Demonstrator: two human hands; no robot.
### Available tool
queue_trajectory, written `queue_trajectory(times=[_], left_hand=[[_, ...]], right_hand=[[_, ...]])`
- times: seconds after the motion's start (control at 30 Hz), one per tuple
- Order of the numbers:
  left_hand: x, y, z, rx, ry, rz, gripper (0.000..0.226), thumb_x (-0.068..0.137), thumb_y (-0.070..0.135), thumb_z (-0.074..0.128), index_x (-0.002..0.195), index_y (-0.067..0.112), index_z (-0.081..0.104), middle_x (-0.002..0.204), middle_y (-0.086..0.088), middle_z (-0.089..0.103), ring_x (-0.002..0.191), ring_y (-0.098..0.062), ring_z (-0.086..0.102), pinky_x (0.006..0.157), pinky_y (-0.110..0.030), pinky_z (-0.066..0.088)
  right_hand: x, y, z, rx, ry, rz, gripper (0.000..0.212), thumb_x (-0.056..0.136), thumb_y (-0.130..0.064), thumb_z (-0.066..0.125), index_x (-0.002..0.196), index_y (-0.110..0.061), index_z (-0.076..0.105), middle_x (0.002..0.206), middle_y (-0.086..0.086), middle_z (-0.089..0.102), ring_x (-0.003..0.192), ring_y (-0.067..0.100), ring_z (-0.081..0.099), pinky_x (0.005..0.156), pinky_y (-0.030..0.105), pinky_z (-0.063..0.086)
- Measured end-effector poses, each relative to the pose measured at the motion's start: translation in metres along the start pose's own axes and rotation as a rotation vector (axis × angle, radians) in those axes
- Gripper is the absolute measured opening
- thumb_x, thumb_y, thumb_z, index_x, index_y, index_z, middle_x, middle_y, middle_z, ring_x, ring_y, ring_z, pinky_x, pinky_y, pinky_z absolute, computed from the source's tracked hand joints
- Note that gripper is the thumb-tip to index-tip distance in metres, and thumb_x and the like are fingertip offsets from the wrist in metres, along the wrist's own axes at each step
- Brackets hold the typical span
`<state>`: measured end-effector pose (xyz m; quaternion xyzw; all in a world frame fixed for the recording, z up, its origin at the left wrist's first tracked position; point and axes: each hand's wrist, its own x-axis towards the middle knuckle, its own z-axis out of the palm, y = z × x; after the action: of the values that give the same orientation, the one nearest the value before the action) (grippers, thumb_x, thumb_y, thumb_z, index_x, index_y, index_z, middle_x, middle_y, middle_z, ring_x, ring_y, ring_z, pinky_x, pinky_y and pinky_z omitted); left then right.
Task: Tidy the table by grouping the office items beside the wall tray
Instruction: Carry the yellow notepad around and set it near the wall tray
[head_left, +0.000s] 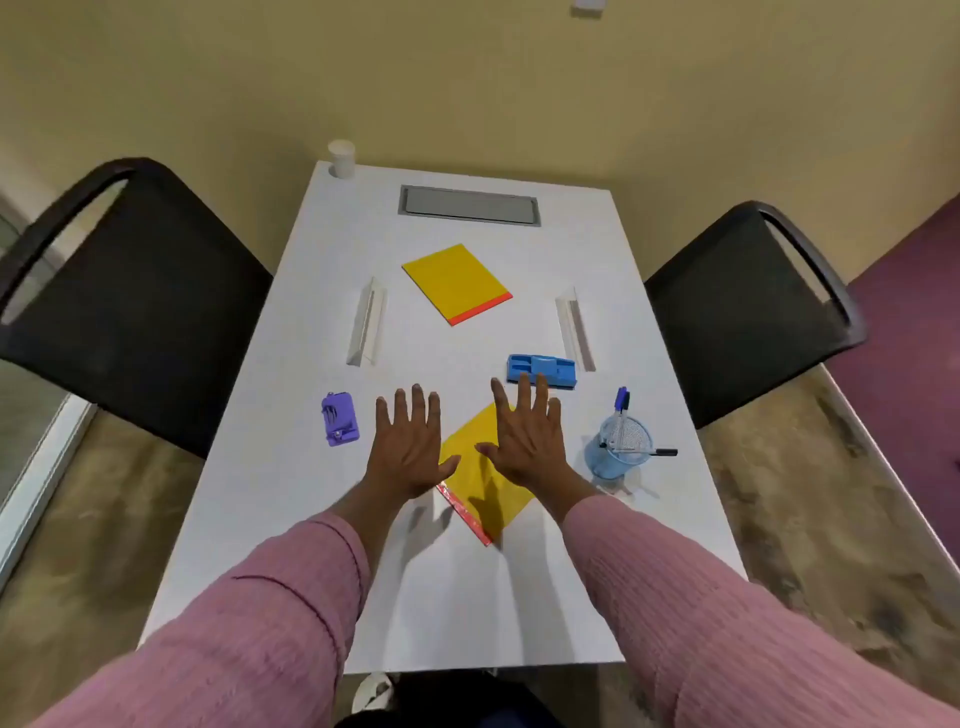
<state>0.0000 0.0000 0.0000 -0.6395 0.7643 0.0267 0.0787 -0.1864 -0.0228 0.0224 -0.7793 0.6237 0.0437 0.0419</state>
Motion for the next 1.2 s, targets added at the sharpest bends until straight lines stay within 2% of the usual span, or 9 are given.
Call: queue_trajectory(times=[0.07,0.3,0.4,0.53,0.67,0.77,0.9,1.1,1.2], left_hand=[[0.002,0.002,0.012,-0.011,-0.051,-0.036,0.101,0.084,0.077,0.025,0.151,0.003,0.007,0.156,-0.028,0.014,0.142,-0.048,0.019,0.112,-0.065,0.013],[0.017,0.009,0.064,-0.092,-0.205,-0.084,0.11,0.077,0.086,0.021,0.152,0.008,-0.001,0.159,-0.024,0.006,0.145,-0.046,0.008,0.114,-0.063,0.008],[0.023,0.013,0.078,-0.105,-0.244,-0.093,0.118,0.071,0.09,0.024,0.152,0.008,0.002,0.157,-0.023,0.017,0.143,-0.043,0.018,0.113,-0.062,0.012],[0.032,0.015,0.089,-0.122,-0.248,-0.121,0.132,0.057,0.099,0.028,0.15,0.005,0.012,0.144,-0.017,0.04,0.13,-0.038,0.037,0.109,-0.058,0.022],[0.043,0.02,0.095,-0.112,-0.302,-0.153,0.137,0.052,0.099,0.037,0.149,0.007,0.013,0.144,-0.015,0.041,0.132,-0.036,0.038,0.108,-0.061,0.023],[0.047,0.023,0.099,-0.067,-0.335,-0.162,0.134,0.052,0.096,0.043,0.148,0.006,0.016,0.144,-0.016,0.043,0.132,-0.037,0.038,0.106,-0.063,0.025],[0.047,0.022,0.108,-0.049,-0.33,-0.171,0.132,0.052,0.098,0.04,0.146,0.006,0.025,0.139,-0.017,0.048,0.129,-0.037,0.042,0.106,-0.062,0.027],[0.044,0.019,0.111,-0.037,-0.295,-0.187,0.13,0.054,0.098,0.01,0.144,0.006,0.032,0.138,-0.017,0.051,0.128,-0.037,0.044,0.105,-0.062,0.03],[0.042,0.018,0.108,-0.028,-0.299,-0.224,0.121,0.062,0.095,0.026,0.145,0.006,0.029,0.14,-0.016,0.048,0.131,-0.037,0.041,0.105,-0.062,0.029]], right_hand=[[0.008,0.003,0.012,-0.006,-0.081,-0.021,0.102,0.082,-0.069,0.053,0.154,-0.024,-0.005,0.161,0.022,0.002,0.148,0.045,-0.004,0.116,0.06,0.014],[0.037,0.017,0.055,-0.048,-0.29,-0.15,0.106,0.074,-0.062,0.07,0.152,-0.024,0.01,0.158,0.019,0.018,0.145,0.043,0.014,0.111,0.057,0.026],[0.051,0.02,0.068,-0.075,-0.328,-0.203,0.107,0.07,-0.059,0.074,0.151,-0.022,0.015,0.155,0.018,0.025,0.142,0.043,0.021,0.108,0.056,0.03],[0.073,0.022,0.079,-0.1,-0.368,-0.304,0.112,0.068,-0.056,0.078,0.152,-0.022,0.013,0.157,0.017,0.021,0.144,0.043,0.017,0.11,0.056,0.028],[0.094,0.024,0.082,-0.121,-0.387,-0.457,0.113,0.067,-0.048,0.083,0.152,-0.02,0.014,0.157,0.014,0.022,0.145,0.041,0.016,0.112,0.054,0.027],[0.106,0.023,0.083,-0.157,-0.393,-0.547,0.112,0.067,-0.044,0.084,0.151,-0.018,0.015,0.152,0.014,0.033,0.144,0.039,0.02,0.111,0.051,0.028],[0.119,0.022,0.083,-0.188,-0.374,-0.596,0.106,0.066,-0.042,0.086,0.147,-0.014,0.024,0.141,0.015,0.046,0.134,0.037,0.034,0.106,0.048,0.033],[0.136,0.024,0.088,-0.138,-0.337,-0.572,0.066,0.069,-0.03,0.085,0.121,-0.01,0.051,0.117,0.015,0.057,0.109,0.032,0.045,0.092,0.041,0.038],[0.141,0.023,0.09,-0.146,-0.394,-0.533,0.073,0.062,-0.036,0.088,0.119,-0.01,0.051,0.114,0.015,0.055,0.108,0.032,0.044,0.091,0.042,0.038]])
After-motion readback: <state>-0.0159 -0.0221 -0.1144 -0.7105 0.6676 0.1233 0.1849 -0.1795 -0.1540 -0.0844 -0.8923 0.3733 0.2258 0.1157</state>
